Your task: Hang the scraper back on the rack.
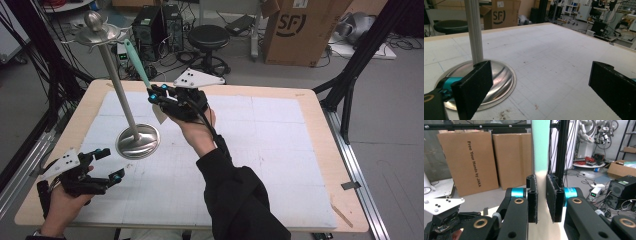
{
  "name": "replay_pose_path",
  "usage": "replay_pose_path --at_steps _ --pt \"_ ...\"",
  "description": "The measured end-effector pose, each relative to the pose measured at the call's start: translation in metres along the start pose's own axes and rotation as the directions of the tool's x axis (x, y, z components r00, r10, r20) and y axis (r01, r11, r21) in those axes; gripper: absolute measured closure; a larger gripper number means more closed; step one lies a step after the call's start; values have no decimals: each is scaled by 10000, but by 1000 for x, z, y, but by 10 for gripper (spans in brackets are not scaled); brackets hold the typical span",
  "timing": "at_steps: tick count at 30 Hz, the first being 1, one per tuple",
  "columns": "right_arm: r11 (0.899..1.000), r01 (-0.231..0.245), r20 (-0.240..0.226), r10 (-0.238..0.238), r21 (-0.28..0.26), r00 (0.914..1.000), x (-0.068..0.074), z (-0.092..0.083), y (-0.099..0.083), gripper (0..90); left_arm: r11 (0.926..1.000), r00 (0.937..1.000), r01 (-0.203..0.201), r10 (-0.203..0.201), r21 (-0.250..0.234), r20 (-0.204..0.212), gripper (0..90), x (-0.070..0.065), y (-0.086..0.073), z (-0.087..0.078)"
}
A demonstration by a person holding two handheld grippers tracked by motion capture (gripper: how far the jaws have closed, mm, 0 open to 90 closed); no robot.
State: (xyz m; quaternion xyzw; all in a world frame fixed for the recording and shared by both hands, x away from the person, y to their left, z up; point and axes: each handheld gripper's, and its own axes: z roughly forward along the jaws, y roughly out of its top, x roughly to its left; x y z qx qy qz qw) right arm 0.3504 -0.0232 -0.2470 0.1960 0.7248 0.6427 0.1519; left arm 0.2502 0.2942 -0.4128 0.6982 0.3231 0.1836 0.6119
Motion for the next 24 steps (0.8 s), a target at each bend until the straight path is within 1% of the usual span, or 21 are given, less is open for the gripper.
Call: replay_pose_path --at_steps 7,12,24 --pt "10000 34 -58 -34 -28 10000 -1 8 1 804 10000 9999 -14 14 54 -110 60 1 -1 -5" --pt "10000 -10 25 10 15 10000 -2 11 -1 805 10000 9999 7 -7 7 -162 60 1 -1 -8" --pt "9999 -45 -45 45 118 10000 -4 18 -4 803 10000 9997 39 -38 46 -227 60 1 -2 -11"
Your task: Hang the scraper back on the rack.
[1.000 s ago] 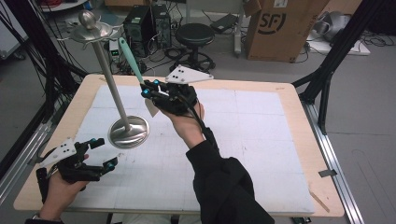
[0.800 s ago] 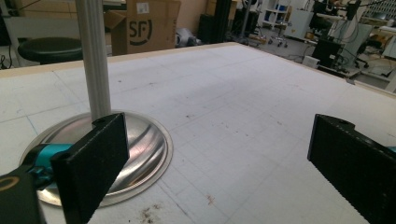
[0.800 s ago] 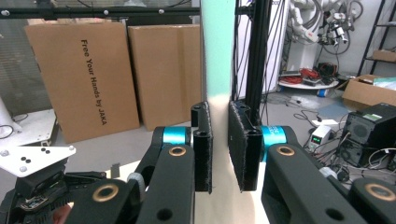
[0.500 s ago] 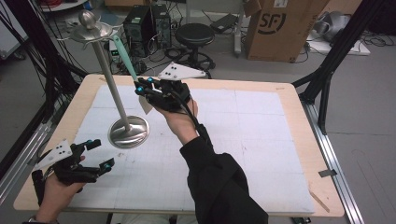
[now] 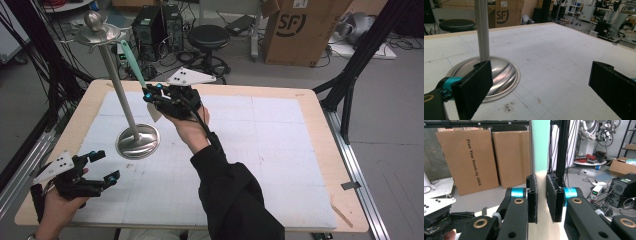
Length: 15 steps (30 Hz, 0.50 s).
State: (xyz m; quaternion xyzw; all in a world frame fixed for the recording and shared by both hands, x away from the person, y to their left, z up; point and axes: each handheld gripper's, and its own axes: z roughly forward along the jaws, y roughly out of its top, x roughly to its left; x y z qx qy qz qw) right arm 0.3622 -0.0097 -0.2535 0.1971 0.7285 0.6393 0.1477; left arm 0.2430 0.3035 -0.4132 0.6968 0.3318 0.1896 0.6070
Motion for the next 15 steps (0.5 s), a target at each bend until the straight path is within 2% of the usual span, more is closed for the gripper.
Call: replay_pose_path --at_steps 6,8,13,15 --pt "10000 61 -15 -61 6 10000 -1 3 -2 765 10000 10000 2 -2 6 18 60 0 0 0" --pt "10000 21 21 -21 -34 10000 -1 4 -2 668 10000 10000 3 -3 -10 21 60 1 0 0" --pt "10000 16 182 -15 -62 9998 1 0 -3 493 10000 10000 -19 19 -10 68 60 1 0 2" --pt "10000 97 111 -97 11 9999 1 -3 -4 420 10000 10000 3 -3 -6 42 60 1 0 3"
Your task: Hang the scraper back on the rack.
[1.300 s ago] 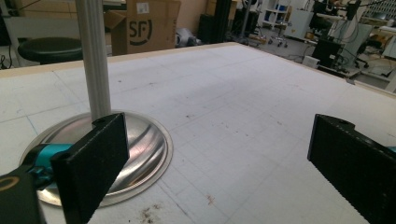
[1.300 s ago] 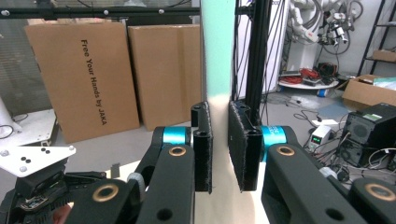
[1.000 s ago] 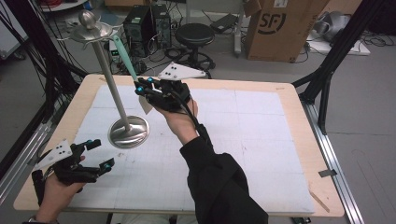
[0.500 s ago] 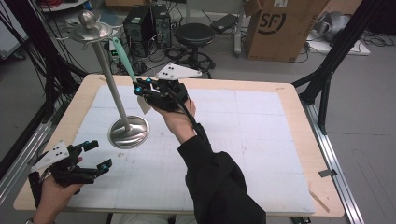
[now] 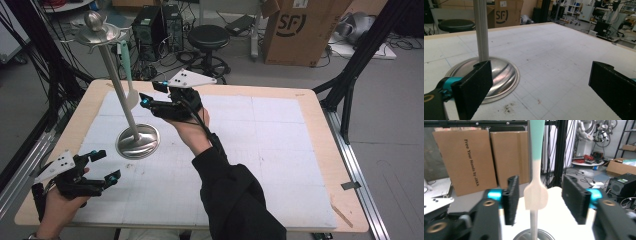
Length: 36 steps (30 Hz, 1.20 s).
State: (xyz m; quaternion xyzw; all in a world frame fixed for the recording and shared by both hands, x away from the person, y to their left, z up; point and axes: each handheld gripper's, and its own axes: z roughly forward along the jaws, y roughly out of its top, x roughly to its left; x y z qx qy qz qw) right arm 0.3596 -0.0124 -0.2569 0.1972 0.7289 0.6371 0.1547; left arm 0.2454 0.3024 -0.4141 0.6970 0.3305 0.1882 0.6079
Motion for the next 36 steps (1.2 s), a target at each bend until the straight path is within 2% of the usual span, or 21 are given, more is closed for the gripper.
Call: replay_pose_path --at_steps 3,8,10,16,19,21,23,25,32,36 --pt "9997 191 9 -191 130 9998 0 -6 -5 349 10000 10000 29 -29 -5 -22 60 1 -1 1" --pt "9996 -75 -118 79 282 9999 -8 -23 -18 216 10000 10000 -5 5 81 -5 60 3 -1 7" --pt "9992 -196 -288 206 356 9994 -12 -33 -24 198 9997 10000 -18 18 235 -33 60 4 -3 9" --pt "9967 -344 -104 353 734 9993 -23 -69 -46 109 10000 9999 9 -9 39 102 60 2 -1 17" --pt "9967 -349 90 344 732 9994 -27 -88 -57 82 9997 9998 -70 66 219 198 60 1 -1 22" --pt "9967 -410 321 388 706 9987 -29 -101 -65 11 9996 9996 -96 88 279 276 60 1 -1 25" --pt "9945 -533 364 502 907 9981 -32 -112 -73 11 9996 9994 -81 72 287 325 60 0 -1 28" --pt "9946 -401 538 350 953 9979 -33 -122 -81 11 9996 9993 -118 108 270 352 60 0 0 30" --pt "9952 -353 1026 258 916 9944 -35 -155 -112 11 9999 9989 -135 132 68 458 60 -2 2 34" --pt "9975 -132 1365 35 701 9906 -35 -177 -132 11 9998 9982 -198 198 -10 570 60 -3 2 34"
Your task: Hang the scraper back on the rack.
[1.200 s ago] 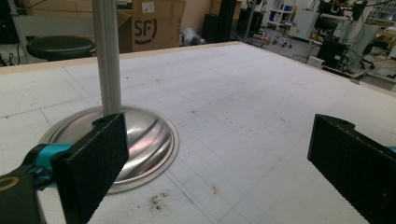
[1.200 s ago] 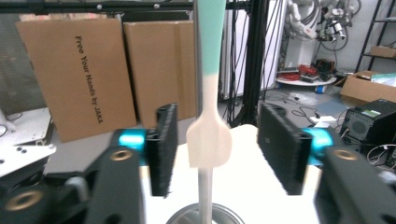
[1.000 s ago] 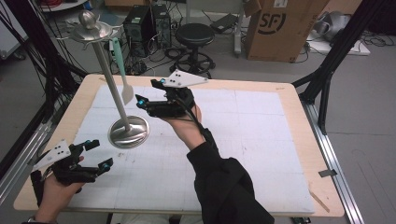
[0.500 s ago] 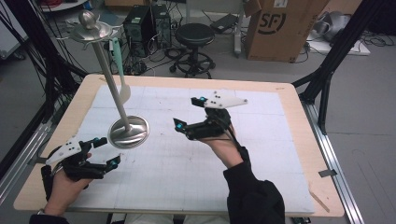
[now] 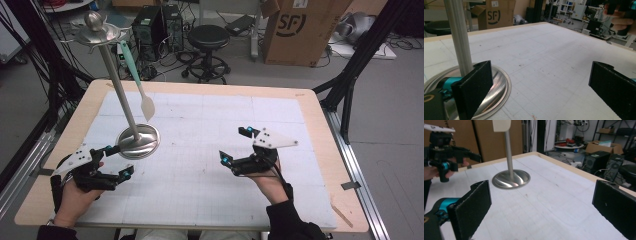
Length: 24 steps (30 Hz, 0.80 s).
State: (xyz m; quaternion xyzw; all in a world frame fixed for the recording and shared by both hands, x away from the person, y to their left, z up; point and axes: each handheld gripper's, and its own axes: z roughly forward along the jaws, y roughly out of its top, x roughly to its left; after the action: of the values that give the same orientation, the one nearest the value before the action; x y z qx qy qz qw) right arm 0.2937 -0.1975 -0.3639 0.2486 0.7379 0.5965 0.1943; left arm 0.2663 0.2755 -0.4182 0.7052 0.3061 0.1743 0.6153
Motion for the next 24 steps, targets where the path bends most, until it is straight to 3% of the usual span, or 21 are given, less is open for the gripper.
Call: replay_pose_path --at_steps 6,13,16,19,24 --pt "9993 -356 553 359 -75 9978 -10 -28 -25 11 10000 10000 13 -13 0 -17 60 1 0 1" --pt "9972 -722 831 705 171 9940 -23 -52 -49 11 10000 10000 -18 18 -63 32 60 0 0 1" --pt "9965 -832 1012 836 -77 9914 -28 -61 -59 11 10000 10000 -1 1 4 4 60 1 -1 2" --pt "9921 -1253 1257 1249 -44 9842 -36 -74 -75 11 10000 10000 -6 6 5 -70 60 2 -1 2" --pt "9879 -1541 1540 1552 -188 9758 -38 -93 -92 11 10000 9999 15 -14 70 -126 60 4 -3 3"
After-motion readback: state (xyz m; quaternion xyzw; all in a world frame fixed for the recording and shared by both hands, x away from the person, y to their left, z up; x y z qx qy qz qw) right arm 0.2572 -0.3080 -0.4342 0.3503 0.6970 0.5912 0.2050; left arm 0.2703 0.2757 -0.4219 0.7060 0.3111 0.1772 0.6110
